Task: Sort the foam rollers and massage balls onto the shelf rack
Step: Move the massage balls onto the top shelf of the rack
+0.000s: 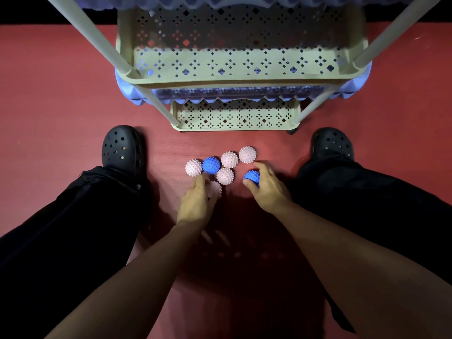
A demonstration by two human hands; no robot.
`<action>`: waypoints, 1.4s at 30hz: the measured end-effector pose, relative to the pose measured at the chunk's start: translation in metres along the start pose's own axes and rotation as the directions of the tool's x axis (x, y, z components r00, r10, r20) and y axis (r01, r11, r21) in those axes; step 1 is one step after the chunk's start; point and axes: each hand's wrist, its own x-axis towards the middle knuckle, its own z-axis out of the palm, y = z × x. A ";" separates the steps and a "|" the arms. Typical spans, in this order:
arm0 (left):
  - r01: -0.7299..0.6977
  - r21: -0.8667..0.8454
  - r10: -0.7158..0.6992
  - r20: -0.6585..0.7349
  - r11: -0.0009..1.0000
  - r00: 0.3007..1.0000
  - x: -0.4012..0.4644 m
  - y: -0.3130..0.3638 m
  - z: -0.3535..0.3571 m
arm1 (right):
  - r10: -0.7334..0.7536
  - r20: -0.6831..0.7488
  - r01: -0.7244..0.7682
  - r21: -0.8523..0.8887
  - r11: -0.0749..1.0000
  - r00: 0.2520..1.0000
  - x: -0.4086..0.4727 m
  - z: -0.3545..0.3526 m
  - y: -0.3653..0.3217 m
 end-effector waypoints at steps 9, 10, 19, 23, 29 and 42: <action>0.393 -0.748 -0.308 0.260 0.535 0.915 -0.010 0.010 0.000 | -0.009 -0.065 0.021 0.190 0.981 0.998 -0.003 0.003 0.002; 0.400 -0.758 -0.305 0.274 0.515 0.912 -0.009 0.010 -0.001 | -0.006 -0.067 0.020 0.202 0.979 0.998 -0.003 0.003 0.002; -0.002 0.265 0.015 -0.048 0.964 0.999 0.017 0.027 0.005 | 0.065 -0.088 -0.031 0.348 0.937 0.994 -0.011 0.001 0.008; -0.078 0.391 0.097 -0.028 0.917 0.995 0.033 0.033 0.008 | 0.089 -0.070 -0.057 0.373 0.926 0.994 -0.015 -0.003 0.015; -0.058 0.419 0.061 0.006 0.906 0.998 0.035 0.036 0.010 | 0.121 -0.091 -0.068 0.450 0.890 0.988 -0.017 -0.009 0.010; 0.219 -0.656 -0.086 0.229 0.722 0.970 -0.037 0.120 -0.102 | 0.013 -0.092 0.040 0.550 0.834 0.996 -0.114 -0.099 -0.057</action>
